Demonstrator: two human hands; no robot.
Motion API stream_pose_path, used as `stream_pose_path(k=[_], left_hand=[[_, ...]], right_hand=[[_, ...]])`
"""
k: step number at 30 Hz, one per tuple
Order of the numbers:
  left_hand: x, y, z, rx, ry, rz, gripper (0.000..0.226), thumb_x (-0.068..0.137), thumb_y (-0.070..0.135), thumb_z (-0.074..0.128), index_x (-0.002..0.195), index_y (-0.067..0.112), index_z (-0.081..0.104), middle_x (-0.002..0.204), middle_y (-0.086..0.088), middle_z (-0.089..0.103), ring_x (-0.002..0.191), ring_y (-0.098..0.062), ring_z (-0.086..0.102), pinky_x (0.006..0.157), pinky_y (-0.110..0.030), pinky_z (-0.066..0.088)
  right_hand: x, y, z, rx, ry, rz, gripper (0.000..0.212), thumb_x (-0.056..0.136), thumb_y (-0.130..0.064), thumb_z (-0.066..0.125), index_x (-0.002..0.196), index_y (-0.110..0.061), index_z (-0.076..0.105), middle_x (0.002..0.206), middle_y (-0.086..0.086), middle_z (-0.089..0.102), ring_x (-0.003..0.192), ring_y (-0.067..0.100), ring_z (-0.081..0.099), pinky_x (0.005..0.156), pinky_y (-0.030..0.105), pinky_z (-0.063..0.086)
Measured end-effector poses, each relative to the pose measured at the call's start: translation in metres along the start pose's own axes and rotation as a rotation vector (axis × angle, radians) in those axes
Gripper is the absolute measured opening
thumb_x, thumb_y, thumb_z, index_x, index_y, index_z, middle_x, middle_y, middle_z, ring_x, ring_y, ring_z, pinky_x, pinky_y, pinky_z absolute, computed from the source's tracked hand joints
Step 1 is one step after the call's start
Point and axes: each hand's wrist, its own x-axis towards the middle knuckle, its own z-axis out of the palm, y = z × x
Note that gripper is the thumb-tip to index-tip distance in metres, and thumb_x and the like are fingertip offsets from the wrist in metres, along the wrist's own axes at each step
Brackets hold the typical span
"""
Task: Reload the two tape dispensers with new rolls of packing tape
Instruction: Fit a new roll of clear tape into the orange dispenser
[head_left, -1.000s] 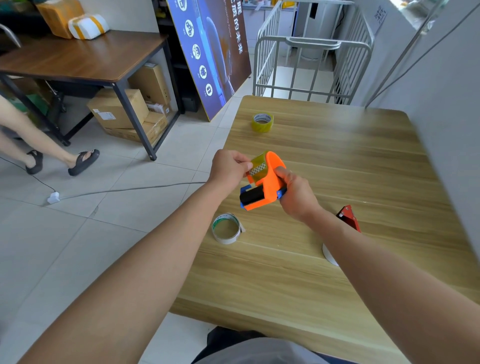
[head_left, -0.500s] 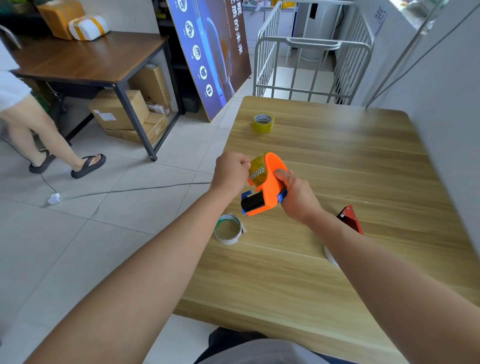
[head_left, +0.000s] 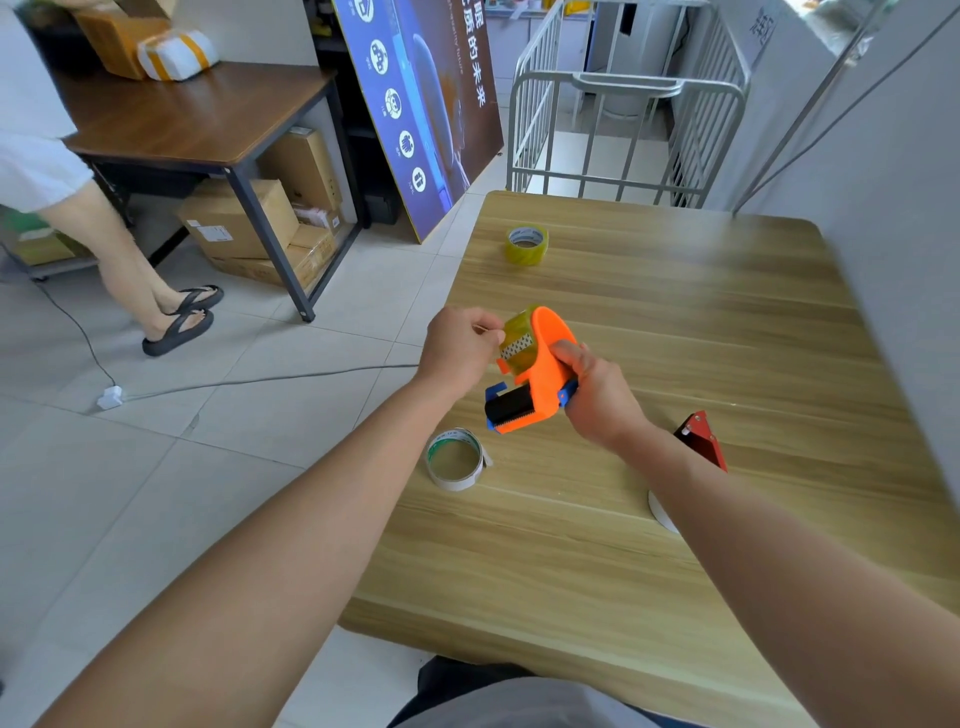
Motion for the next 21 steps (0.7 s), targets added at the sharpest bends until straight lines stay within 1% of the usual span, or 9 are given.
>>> stream_pose_path(k=[3, 7, 9, 12, 14, 15, 17, 19, 21], left_hand=[[0.002, 0.0, 0.003, 0.023, 0.003, 0.01, 0.017, 0.085, 0.008, 0.062, 0.1, 0.005, 0.07, 0.101, -0.01, 0.069, 0.09, -0.017, 0.061, 0.083, -0.026, 0.048], [0.004, 0.0, 0.007, 0.053, 0.001, -0.004, 0.014, 0.085, 0.009, 0.063, 0.095, 0.008, 0.071, 0.097, -0.007, 0.07, 0.085, -0.015, 0.06, 0.078, -0.025, 0.047], [0.004, 0.002, 0.009, 0.083, 0.001, 0.005, 0.011, 0.084, 0.009, 0.064, 0.092, 0.009, 0.071, 0.093, -0.005, 0.069, 0.084, -0.015, 0.06, 0.078, -0.027, 0.048], [-0.001, 0.002, 0.014, 0.098, -0.015, 0.033, 0.007, 0.083, 0.007, 0.064, 0.086, 0.012, 0.068, 0.085, -0.001, 0.064, 0.077, -0.012, 0.058, 0.069, -0.02, 0.047], [-0.003, 0.002, 0.017, 0.075, -0.057, 0.045, 0.014, 0.083, 0.008, 0.065, 0.097, 0.011, 0.065, 0.084, -0.001, 0.062, 0.072, -0.009, 0.056, 0.063, -0.015, 0.043], [-0.003, 0.003, 0.017, 0.047, -0.074, 0.045, 0.022, 0.084, 0.008, 0.065, 0.106, 0.01, 0.062, 0.087, -0.002, 0.061, 0.074, -0.009, 0.056, 0.067, -0.017, 0.045], [0.003, 0.006, 0.012, 0.001, -0.098, 0.023, 0.034, 0.086, 0.01, 0.062, 0.119, 0.008, 0.056, 0.105, -0.006, 0.058, 0.091, -0.014, 0.058, 0.084, -0.024, 0.047], [0.01, 0.009, 0.006, -0.009, -0.153, -0.002, 0.035, 0.09, 0.01, 0.057, 0.124, 0.006, 0.055, 0.119, -0.012, 0.059, 0.105, -0.022, 0.059, 0.096, -0.033, 0.047], [0.014, 0.011, 0.002, 0.014, -0.192, -0.005, 0.032, 0.09, 0.012, 0.056, 0.122, 0.006, 0.058, 0.116, -0.014, 0.063, 0.106, -0.025, 0.061, 0.098, -0.038, 0.047]], right_hand=[[0.002, 0.002, 0.001, 0.009, -0.008, 0.006, 0.042, 0.074, 0.017, 0.041, 0.098, -0.012, 0.058, 0.076, 0.009, 0.052, 0.072, 0.023, 0.045, 0.056, 0.003, 0.035], [0.001, 0.006, 0.003, 0.037, -0.01, 0.025, 0.045, 0.074, 0.016, 0.042, 0.092, -0.024, 0.053, 0.08, 0.01, 0.053, 0.071, 0.022, 0.045, 0.057, 0.003, 0.035], [0.0, 0.009, 0.006, 0.035, -0.001, 0.032, 0.043, 0.074, 0.016, 0.042, 0.091, -0.021, 0.054, 0.079, 0.015, 0.056, 0.072, 0.023, 0.045, 0.057, 0.003, 0.035], [0.0, 0.013, 0.009, 0.011, 0.002, 0.066, 0.039, 0.074, 0.015, 0.042, 0.095, -0.015, 0.057, 0.081, 0.016, 0.056, 0.071, 0.025, 0.045, 0.055, 0.007, 0.035], [0.002, 0.016, 0.009, 0.016, 0.005, 0.089, 0.04, 0.074, 0.014, 0.042, 0.097, -0.016, 0.057, 0.082, 0.013, 0.054, 0.071, 0.027, 0.047, 0.053, 0.015, 0.034], [0.003, 0.017, 0.008, 0.025, 0.01, 0.093, 0.04, 0.075, 0.013, 0.043, 0.096, -0.018, 0.056, 0.083, 0.012, 0.054, 0.072, 0.027, 0.048, 0.055, 0.019, 0.033], [0.007, 0.016, 0.003, 0.039, 0.022, 0.088, 0.04, 0.075, 0.011, 0.044, 0.093, -0.023, 0.054, 0.082, 0.012, 0.055, 0.071, 0.028, 0.05, 0.058, 0.025, 0.034], [0.01, 0.016, -0.001, 0.042, 0.021, 0.066, 0.041, 0.074, 0.012, 0.044, 0.09, -0.025, 0.051, 0.079, 0.012, 0.054, 0.07, 0.027, 0.048, 0.057, 0.026, 0.034], [0.011, 0.015, -0.003, 0.063, 0.009, 0.054, 0.04, 0.076, 0.012, 0.046, 0.091, -0.024, 0.052, 0.08, 0.013, 0.055, 0.072, 0.026, 0.049, 0.06, 0.027, 0.035]])
